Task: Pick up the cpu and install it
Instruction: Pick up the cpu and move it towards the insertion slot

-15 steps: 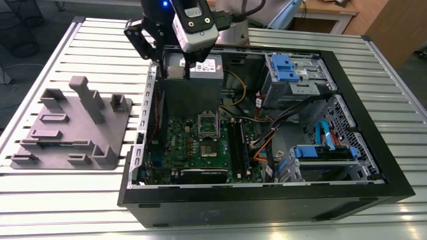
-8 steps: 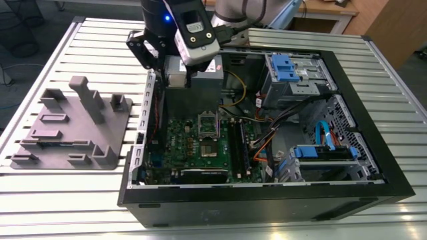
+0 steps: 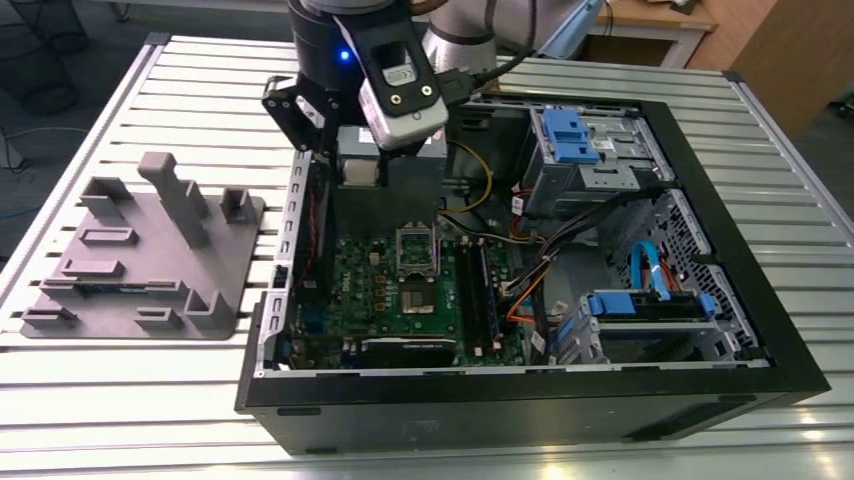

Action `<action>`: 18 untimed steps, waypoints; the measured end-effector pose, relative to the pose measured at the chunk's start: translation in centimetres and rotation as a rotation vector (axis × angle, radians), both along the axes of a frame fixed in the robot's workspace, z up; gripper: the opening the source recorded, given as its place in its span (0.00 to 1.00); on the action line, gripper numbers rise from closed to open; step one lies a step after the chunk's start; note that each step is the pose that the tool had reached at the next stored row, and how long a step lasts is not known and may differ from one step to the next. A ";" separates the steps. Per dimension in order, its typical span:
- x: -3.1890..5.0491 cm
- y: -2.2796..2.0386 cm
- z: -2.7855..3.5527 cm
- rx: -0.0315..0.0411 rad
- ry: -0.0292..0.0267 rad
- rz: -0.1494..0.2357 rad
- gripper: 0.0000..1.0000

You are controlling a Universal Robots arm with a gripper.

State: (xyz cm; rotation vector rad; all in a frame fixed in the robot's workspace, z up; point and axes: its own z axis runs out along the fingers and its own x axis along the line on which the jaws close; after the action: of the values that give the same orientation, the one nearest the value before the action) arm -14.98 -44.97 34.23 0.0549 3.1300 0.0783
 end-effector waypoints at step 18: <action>3.22 -1.04 -2.07 -0.0001 0.0091 0.000 0.47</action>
State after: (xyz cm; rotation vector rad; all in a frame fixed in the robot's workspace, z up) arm -11.76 -46.01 32.16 0.0554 3.1391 0.0782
